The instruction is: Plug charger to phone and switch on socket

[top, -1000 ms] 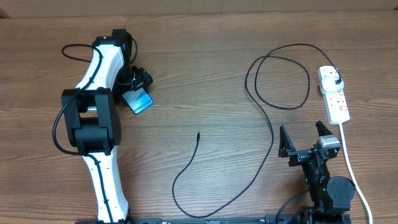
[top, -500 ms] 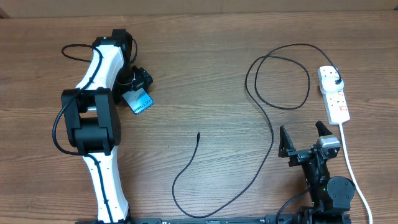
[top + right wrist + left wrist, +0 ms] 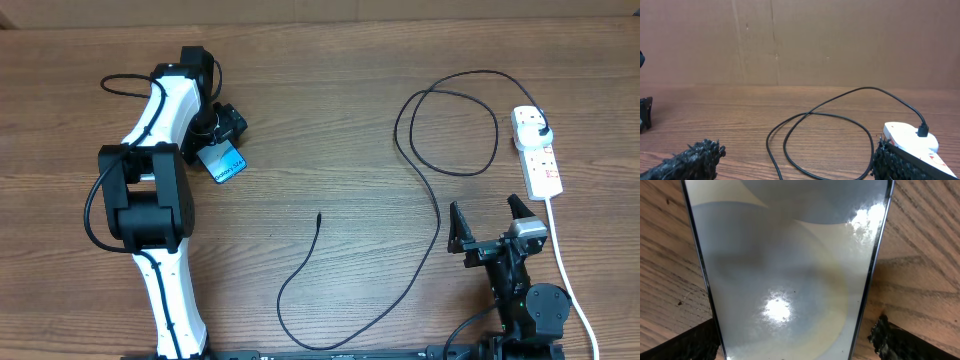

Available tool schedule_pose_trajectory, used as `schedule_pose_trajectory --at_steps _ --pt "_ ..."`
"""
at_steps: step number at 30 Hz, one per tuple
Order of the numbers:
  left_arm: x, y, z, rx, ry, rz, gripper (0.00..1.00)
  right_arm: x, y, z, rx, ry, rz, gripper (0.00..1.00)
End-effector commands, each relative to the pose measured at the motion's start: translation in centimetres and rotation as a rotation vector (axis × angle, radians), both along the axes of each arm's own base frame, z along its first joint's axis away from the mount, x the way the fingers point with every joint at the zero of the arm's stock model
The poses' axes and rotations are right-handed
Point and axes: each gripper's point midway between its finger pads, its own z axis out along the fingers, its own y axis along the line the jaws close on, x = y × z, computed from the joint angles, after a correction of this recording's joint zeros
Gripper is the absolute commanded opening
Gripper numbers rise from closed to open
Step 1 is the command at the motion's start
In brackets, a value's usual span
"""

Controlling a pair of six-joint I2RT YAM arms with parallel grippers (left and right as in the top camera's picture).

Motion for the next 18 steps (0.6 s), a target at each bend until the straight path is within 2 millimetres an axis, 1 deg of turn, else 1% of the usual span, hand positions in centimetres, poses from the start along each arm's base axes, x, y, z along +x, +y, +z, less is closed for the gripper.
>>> schedule_pose_trajectory --at_steps 1,5,11,18 --pt "-1.7 0.2 -3.2 0.012 0.076 0.008 1.00 0.0 0.0 -0.2 0.003 -0.004 -0.003 1.00" --pt "-1.6 0.0 -3.6 0.003 0.068 0.008 1.00 0.0 0.0 -0.2 0.003 -0.004 -0.003 1.00" --pt "-1.9 -1.4 -4.6 -0.081 0.064 0.009 1.00 0.0 0.0 -0.2 0.003 -0.004 -0.003 1.00" --pt "-2.4 -1.5 -4.8 -0.085 0.082 0.009 1.00 0.0 0.0 -0.2 0.003 -0.004 -0.003 1.00"
